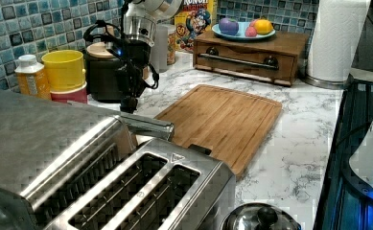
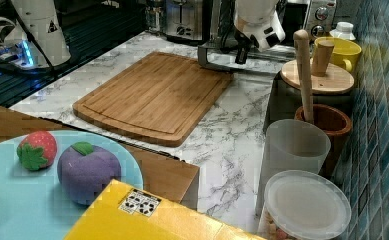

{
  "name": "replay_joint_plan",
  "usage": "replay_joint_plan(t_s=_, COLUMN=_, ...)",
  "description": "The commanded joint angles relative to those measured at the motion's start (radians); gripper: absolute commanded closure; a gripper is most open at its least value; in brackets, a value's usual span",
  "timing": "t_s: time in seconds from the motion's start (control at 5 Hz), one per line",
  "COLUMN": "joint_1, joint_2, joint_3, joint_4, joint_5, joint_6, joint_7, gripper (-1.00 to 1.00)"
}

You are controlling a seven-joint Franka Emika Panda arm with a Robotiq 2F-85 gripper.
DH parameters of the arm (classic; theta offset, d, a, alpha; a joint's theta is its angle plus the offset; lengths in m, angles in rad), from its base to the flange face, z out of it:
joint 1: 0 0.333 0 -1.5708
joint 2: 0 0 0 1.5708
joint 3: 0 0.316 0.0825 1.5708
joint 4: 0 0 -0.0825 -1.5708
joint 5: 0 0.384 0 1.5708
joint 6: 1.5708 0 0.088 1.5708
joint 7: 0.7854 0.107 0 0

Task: Close the oven.

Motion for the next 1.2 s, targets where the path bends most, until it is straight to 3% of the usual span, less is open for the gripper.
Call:
replay_joint_plan(t_s=0.2, joint_1=0.011, joint_2=-0.017, joint_3=0.089, joint_4=0.135, joint_5=0.109, joint_6=-0.075, joint_7=0.067, gripper=1.00)
replay_joint_plan(t_s=0.8, joint_1=0.136, joint_2=-0.176, joint_3=0.165, joint_4=0.040, joint_5=0.059, joint_6=0.043, joint_7=0.058, gripper=1.00)
replay_joint_plan(t_s=1.2, joint_1=0.189, joint_2=-0.291, joint_3=0.186, joint_4=-0.002, joint_5=0.025, joint_6=0.142, joint_7=0.103, gripper=1.00)
